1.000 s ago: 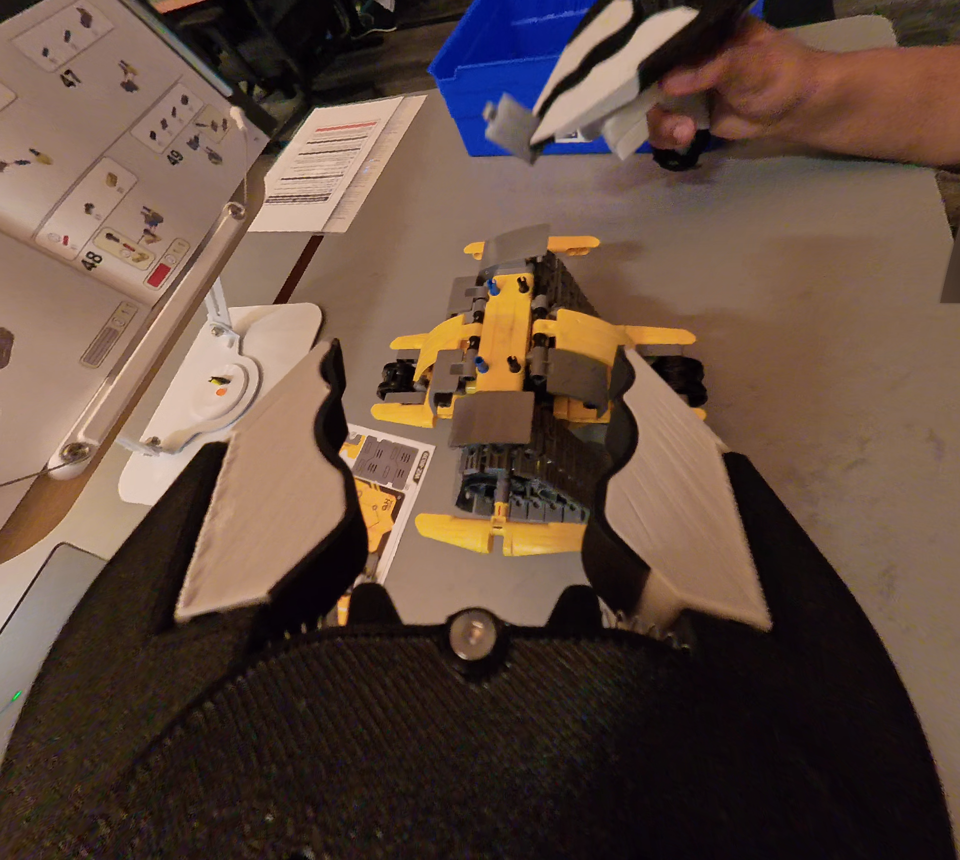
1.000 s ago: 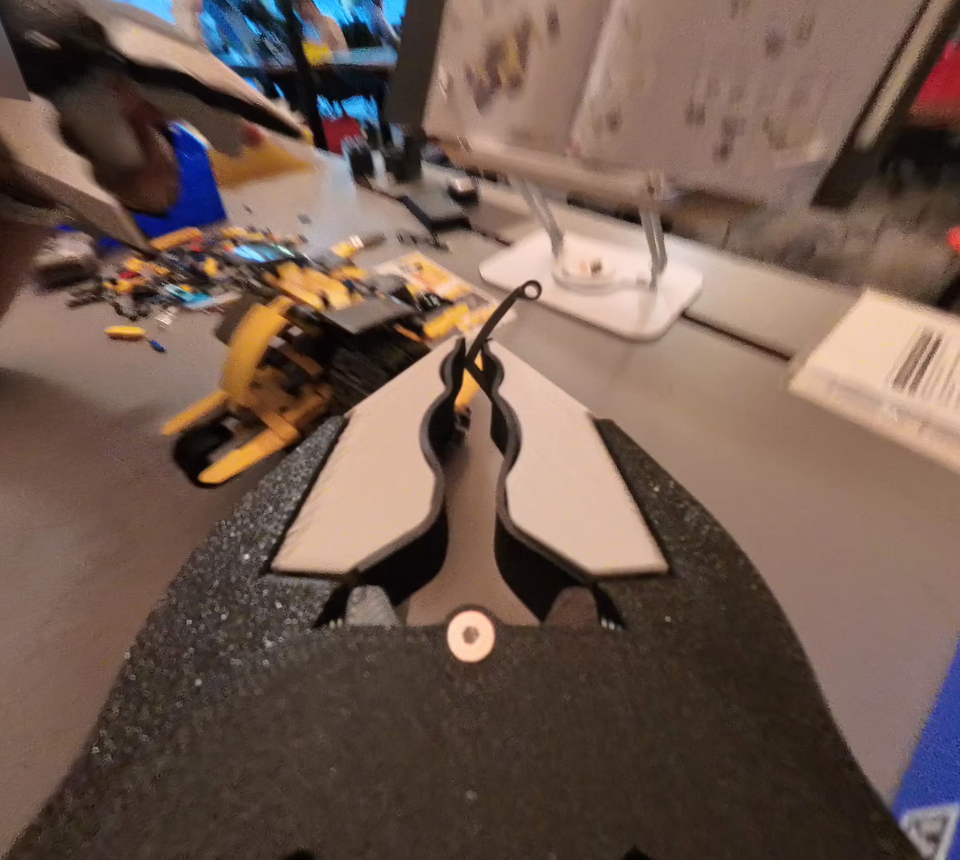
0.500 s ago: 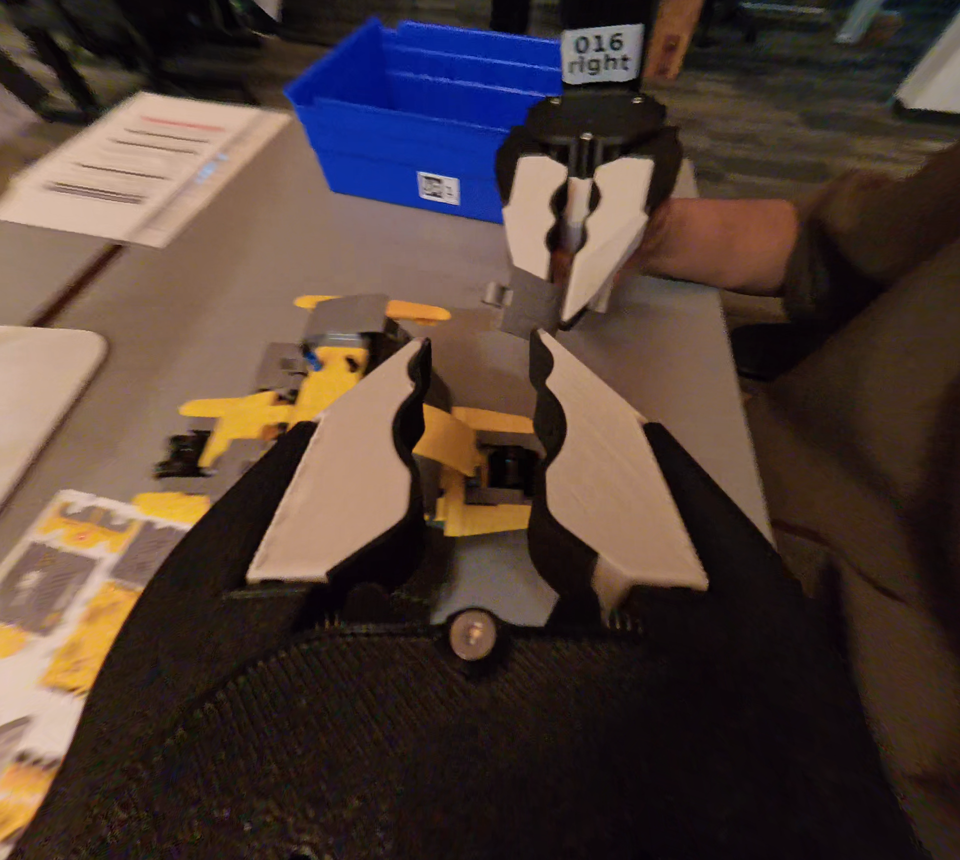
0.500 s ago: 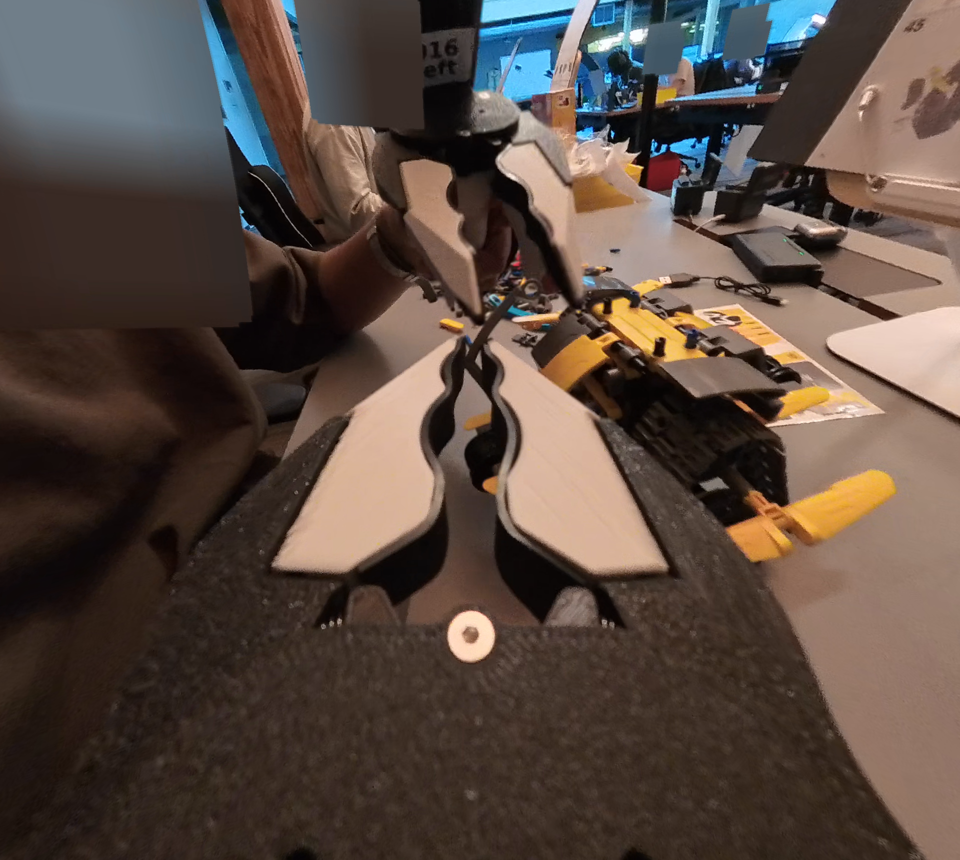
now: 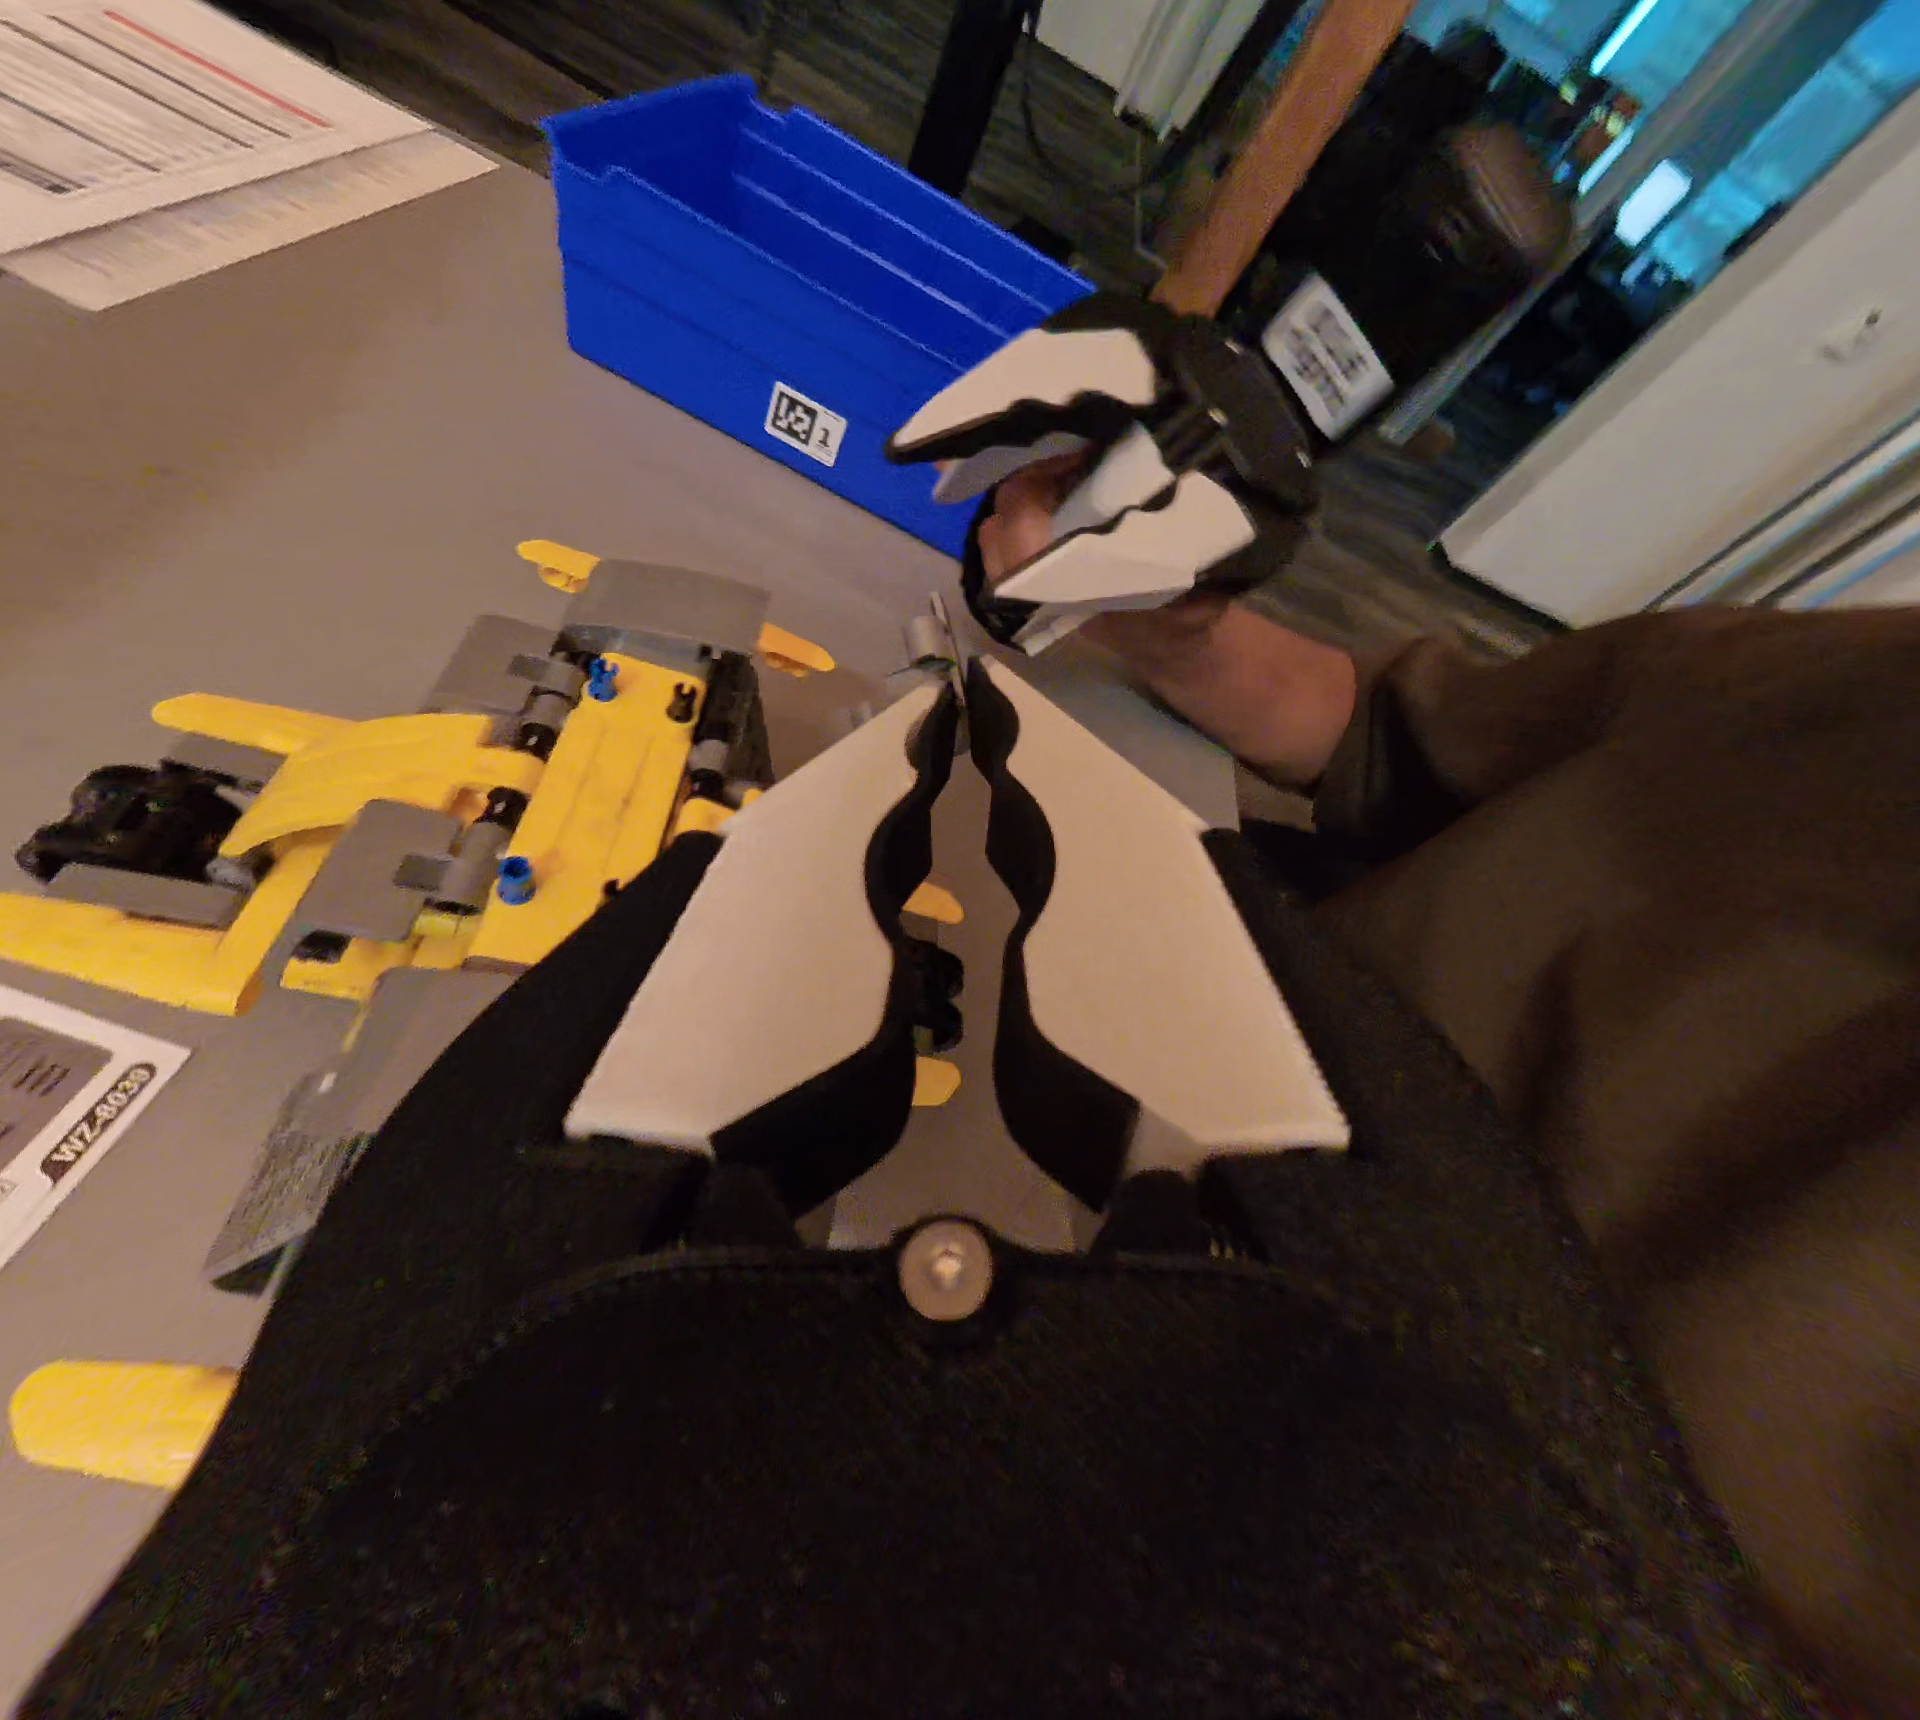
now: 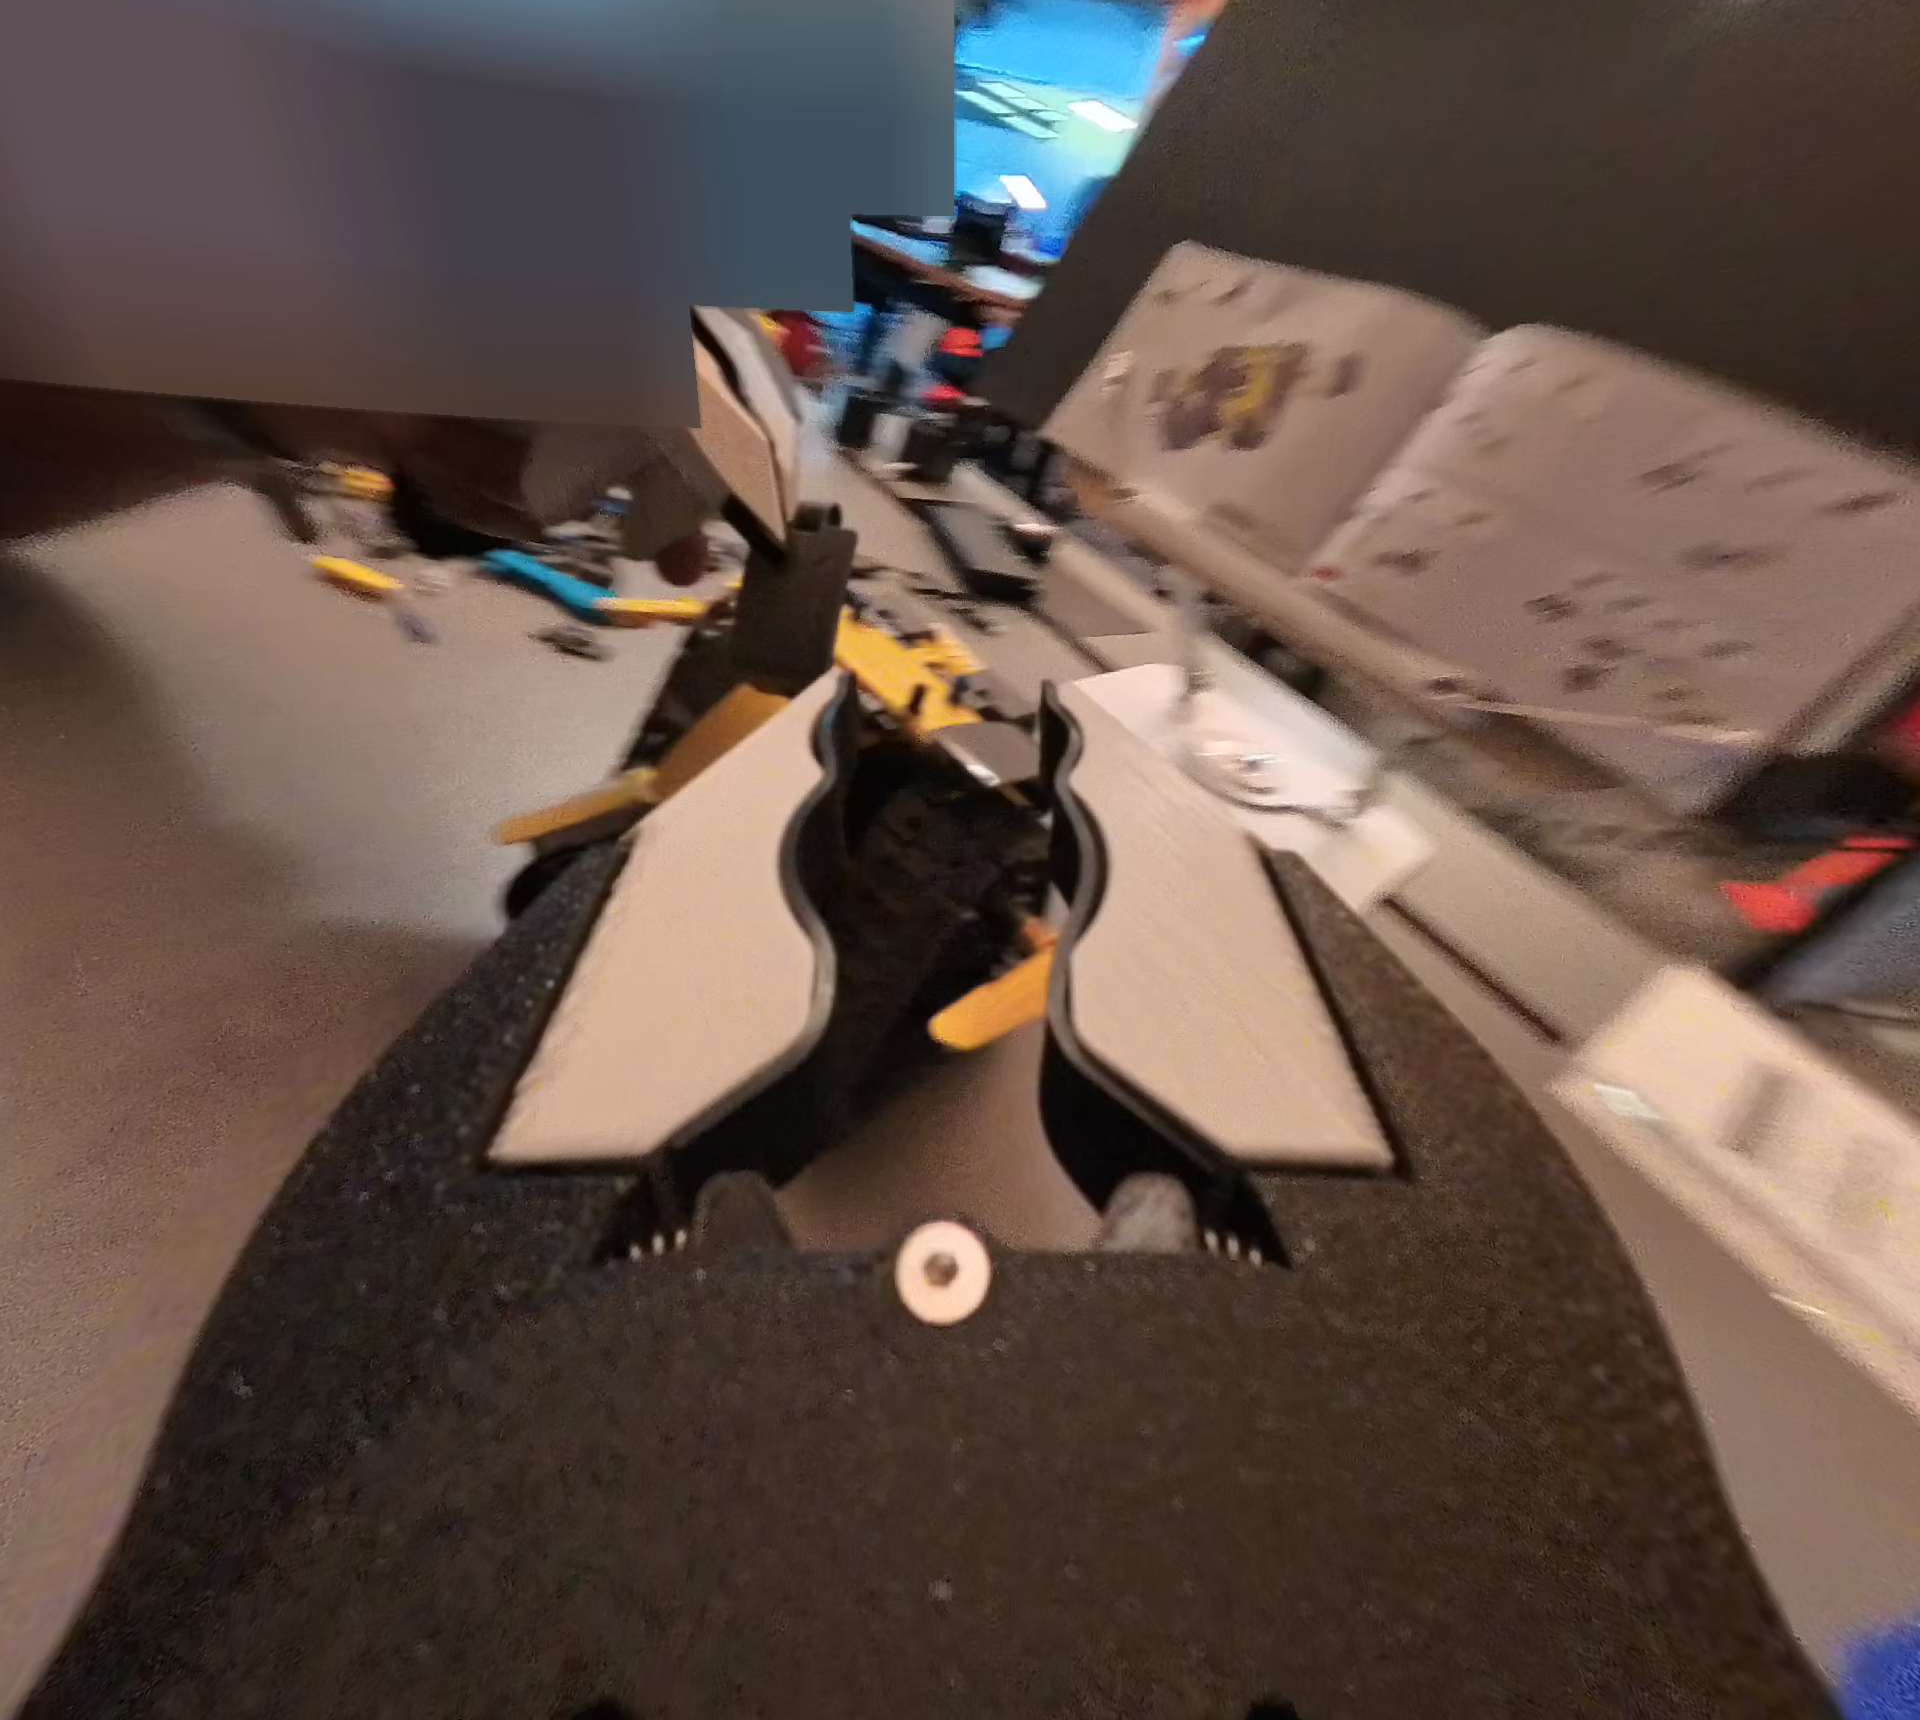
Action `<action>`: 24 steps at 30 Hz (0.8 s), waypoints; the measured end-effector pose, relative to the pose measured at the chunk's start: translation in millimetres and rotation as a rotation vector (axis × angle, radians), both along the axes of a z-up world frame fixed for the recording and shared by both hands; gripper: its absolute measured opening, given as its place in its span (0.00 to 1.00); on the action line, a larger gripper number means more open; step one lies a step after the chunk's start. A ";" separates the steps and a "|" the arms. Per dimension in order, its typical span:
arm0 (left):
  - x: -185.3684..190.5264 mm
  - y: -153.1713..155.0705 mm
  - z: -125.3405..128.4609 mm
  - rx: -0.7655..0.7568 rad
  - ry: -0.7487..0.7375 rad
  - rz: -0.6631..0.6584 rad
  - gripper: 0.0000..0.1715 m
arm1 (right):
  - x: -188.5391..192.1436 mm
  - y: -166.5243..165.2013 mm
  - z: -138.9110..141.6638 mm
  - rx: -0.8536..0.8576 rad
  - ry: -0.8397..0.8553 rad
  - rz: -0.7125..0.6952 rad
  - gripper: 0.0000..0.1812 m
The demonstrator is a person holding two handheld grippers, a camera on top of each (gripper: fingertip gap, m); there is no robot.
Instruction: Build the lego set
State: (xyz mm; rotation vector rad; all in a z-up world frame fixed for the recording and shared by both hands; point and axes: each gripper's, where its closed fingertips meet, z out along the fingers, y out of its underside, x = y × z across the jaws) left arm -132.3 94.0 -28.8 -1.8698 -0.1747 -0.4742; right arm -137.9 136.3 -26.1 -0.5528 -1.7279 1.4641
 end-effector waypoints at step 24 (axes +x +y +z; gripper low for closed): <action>-23.2 -7.8 8.9 -0.008 0.268 0.080 0.34 | -0.8 -24.8 -21.4 0.005 -0.094 -0.265 0.12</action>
